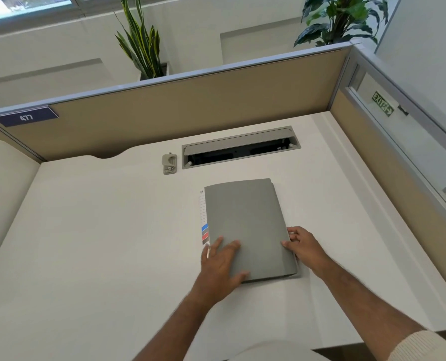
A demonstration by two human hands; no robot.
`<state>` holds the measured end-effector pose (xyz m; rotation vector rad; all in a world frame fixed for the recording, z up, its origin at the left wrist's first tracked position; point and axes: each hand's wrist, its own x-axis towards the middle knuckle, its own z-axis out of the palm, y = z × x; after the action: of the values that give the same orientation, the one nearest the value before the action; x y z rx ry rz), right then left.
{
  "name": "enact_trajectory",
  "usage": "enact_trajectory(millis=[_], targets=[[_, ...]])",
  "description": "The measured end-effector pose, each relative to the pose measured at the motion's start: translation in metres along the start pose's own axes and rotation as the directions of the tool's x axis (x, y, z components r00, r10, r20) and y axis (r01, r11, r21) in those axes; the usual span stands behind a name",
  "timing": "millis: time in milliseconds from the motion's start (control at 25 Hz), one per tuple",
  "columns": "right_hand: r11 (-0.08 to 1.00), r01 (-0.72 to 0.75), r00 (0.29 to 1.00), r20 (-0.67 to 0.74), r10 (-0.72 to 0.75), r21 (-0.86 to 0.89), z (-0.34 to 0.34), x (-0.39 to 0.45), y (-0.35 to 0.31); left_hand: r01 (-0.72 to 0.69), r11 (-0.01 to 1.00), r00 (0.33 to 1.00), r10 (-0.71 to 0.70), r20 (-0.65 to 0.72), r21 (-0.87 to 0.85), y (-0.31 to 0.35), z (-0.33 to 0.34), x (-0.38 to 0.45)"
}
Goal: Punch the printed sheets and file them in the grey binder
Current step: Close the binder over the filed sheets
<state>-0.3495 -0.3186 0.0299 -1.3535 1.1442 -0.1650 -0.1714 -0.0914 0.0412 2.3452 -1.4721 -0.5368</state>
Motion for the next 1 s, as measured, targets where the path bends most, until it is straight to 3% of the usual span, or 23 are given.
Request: enact_trajectory(millis=[120,200,280,520,760,1000], targets=[[1.0,0.02,1.0,0.015,-0.02,-0.004,-0.002,0.002,0.003,0.285,0.947,0.948,-0.302,-0.102,-0.152,-0.013,-0.006,0.008],[0.999,0.035,0.999,0.007,-0.035,-0.018,-0.003,0.003,0.004,0.477,0.808,0.845,-0.53,-0.071,-0.346,-0.021,-0.009,0.014],[0.999,0.042,0.999,0.006,-0.042,-0.018,-0.003,0.003,0.004,0.567,0.675,0.77,-0.638,0.011,-0.473,-0.024,-0.012,0.019],[1.0,0.016,0.999,0.031,-0.016,0.007,-0.006,0.001,0.004,0.574,0.553,0.731,-0.679,0.073,-0.604,-0.018,-0.006,0.027],[0.993,-0.008,0.998,0.063,0.001,0.116,-0.02,0.01,0.002,0.572,0.366,0.705,-0.677,0.212,-0.734,-0.002,-0.028,0.041],[0.987,0.034,0.998,-0.055,-0.025,0.16,-0.049,0.033,-0.004,0.507,0.412,0.766,-0.618,0.177,-0.757,0.021,-0.032,0.075]])
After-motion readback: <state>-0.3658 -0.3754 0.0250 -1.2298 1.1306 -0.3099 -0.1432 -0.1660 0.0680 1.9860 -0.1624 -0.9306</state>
